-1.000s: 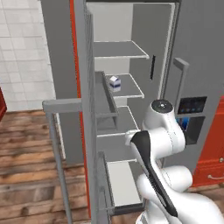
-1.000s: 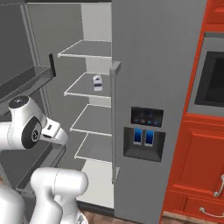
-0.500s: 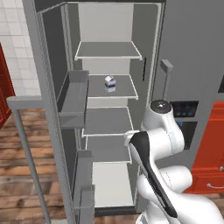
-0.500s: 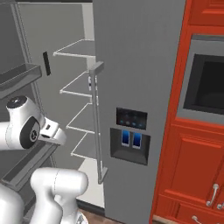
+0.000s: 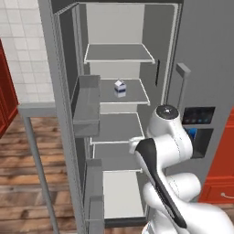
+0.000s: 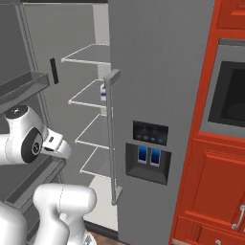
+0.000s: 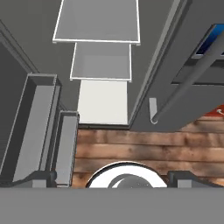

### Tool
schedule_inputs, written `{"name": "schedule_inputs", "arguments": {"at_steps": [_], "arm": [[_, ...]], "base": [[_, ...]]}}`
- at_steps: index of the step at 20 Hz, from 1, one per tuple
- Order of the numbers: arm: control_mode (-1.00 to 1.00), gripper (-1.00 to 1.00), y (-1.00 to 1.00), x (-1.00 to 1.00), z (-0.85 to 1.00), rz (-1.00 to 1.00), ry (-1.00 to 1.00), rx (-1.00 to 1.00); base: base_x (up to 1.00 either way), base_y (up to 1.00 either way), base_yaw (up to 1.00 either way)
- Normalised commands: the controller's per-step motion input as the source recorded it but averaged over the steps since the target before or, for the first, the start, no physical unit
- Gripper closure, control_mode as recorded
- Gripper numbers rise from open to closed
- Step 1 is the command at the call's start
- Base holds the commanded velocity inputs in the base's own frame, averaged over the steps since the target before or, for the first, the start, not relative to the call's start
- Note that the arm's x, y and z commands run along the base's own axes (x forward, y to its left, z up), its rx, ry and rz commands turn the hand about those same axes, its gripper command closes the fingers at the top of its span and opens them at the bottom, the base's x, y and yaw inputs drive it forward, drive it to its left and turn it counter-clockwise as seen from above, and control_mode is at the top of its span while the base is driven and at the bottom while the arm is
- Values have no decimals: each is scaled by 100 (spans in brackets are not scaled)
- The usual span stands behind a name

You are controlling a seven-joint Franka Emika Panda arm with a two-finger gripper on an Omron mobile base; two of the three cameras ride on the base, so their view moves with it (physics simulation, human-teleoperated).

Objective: Take a sugar cube from the saucer and place it inside the coffee. Then, grab milk from the fridge and place it next to the coffee on the counter to sweeten the coffee.

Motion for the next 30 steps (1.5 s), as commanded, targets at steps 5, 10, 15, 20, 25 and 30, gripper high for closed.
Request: {"name": "schedule_inputs", "arguments": {"at_steps": [5, 10, 15, 20, 25, 30], "arm": [[100, -100, 0, 0, 0, 0, 0, 0], [-100, -100, 0, 36, 0, 0, -16, 7], [-100, -100, 1, 78, 15, 0, -49, 12], [-100, -100, 1, 91, 24, 0, -42, 16], [-100, -100, 0, 77, 49, 0, -26, 6], [-100, -100, 0, 22, 82, 0, -3, -21]], "base": [[51, 3, -1], [21, -3, 0], [0, 0, 0], [0, 0, 0], [0, 0, 0], [0, 0, 0]]}}
